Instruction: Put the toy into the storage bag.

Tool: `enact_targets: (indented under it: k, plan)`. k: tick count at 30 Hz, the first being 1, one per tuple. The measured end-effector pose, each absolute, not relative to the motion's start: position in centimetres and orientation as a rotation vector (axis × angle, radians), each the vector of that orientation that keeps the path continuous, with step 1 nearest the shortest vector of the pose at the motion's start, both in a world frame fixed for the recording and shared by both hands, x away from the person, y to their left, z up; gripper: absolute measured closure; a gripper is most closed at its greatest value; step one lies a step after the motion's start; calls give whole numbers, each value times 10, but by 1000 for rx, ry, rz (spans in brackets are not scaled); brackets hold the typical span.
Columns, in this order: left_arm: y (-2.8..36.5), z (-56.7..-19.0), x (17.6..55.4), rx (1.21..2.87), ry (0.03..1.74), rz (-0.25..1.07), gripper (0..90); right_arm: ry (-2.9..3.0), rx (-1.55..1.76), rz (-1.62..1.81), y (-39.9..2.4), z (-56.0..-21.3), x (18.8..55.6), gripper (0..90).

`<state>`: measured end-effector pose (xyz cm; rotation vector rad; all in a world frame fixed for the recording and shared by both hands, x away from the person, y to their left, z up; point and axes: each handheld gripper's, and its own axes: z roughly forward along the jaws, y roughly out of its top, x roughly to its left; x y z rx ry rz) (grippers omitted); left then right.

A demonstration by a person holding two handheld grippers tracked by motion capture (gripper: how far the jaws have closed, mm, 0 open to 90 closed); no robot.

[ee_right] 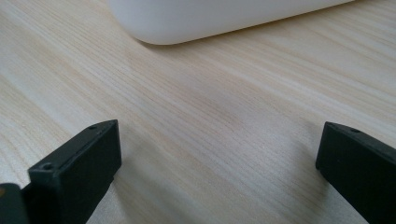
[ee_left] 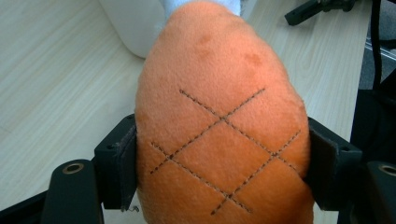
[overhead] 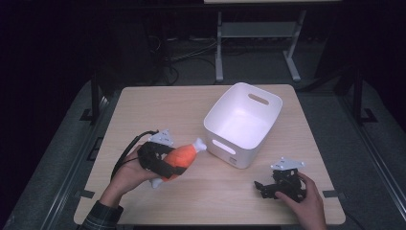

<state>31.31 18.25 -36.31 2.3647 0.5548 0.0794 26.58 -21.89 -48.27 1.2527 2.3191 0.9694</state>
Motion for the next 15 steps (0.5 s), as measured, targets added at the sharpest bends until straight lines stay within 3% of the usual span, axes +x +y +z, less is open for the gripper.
enact_targets:
  k: [15]
  plan:
    - [177,-341,323,2330,519,85,243,2320,1251,969,-219,-483,266,0]
